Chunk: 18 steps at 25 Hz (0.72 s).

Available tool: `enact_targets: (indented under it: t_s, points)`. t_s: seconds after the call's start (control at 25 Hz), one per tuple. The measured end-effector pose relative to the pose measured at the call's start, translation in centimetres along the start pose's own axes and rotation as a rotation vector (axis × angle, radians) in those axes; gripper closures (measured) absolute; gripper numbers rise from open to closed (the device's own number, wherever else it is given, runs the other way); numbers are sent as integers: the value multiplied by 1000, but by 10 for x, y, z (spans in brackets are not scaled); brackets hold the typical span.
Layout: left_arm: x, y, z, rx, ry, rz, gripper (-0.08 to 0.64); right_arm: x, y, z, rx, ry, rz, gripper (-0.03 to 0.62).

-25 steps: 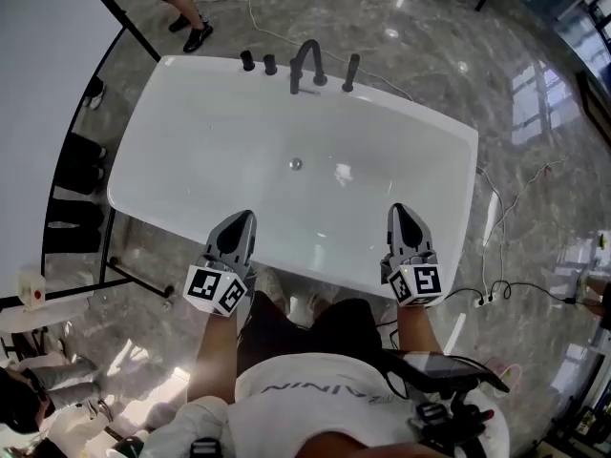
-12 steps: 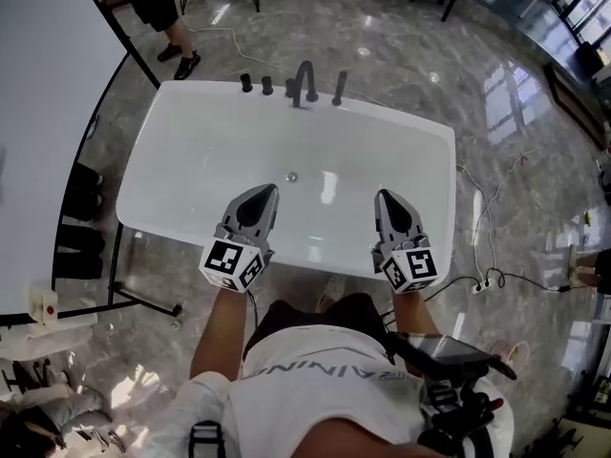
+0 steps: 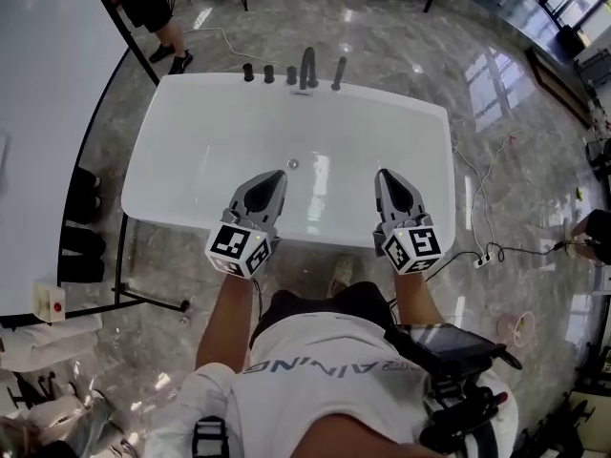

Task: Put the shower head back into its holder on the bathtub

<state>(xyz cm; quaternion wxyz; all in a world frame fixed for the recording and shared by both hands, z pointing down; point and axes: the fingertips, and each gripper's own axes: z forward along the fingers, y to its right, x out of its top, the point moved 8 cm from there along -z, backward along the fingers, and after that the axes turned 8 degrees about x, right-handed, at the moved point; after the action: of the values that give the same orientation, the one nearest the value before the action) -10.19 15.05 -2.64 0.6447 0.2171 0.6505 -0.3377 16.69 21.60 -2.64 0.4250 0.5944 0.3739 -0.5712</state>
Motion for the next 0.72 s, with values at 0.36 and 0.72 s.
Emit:
enact_targets:
  t_s: [0.36, 0.72]
  points:
    - [1, 45, -42, -5, -3, -60, 543, 16, -18, -47, 48, -1, 9, 580]
    - [8, 154, -43, 38, 15, -1, 543, 34, 34, -134, 46, 7, -2, 580]
